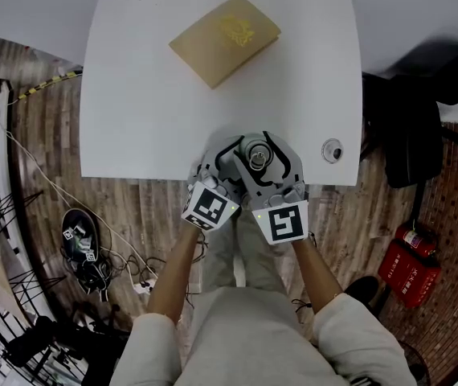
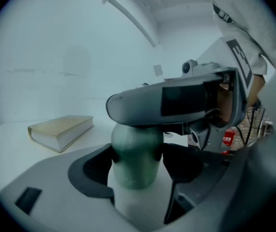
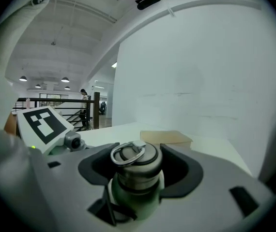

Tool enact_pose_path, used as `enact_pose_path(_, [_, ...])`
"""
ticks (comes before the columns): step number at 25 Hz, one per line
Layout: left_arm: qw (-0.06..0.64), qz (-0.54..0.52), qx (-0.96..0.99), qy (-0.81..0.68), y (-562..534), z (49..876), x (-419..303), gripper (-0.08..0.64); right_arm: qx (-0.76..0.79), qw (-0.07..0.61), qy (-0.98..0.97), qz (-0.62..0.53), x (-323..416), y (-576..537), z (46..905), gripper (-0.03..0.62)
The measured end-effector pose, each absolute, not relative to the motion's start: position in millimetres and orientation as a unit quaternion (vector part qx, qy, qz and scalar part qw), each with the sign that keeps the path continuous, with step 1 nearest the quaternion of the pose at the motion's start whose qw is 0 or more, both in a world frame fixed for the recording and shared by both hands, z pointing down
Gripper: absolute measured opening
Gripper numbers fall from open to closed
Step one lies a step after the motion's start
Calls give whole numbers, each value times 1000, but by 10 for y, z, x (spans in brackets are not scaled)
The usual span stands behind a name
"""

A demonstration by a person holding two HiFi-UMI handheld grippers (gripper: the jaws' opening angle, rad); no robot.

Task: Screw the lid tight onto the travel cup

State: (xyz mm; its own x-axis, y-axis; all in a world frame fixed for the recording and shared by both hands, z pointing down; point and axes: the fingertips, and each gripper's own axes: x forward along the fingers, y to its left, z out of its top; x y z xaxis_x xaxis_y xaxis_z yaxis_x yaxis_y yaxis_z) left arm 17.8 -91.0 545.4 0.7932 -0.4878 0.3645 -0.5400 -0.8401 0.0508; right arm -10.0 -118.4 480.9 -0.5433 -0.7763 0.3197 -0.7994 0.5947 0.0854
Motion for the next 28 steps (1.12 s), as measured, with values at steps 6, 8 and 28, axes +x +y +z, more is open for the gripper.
enact_pose_path(6, [75,169,944,-273,-901,5449,179,330,479,126,-867,44,-101,-1201,4754,256])
enact_pose_path(8, [76,168,944,-272,-898,5451,185,330,466,103,-877,56,-134,-1190,4736,309])
enact_pose_path(28, [67,168,949,-259,-920,5462,183,327,137,174,-975,4,-184,-930,4840,334])
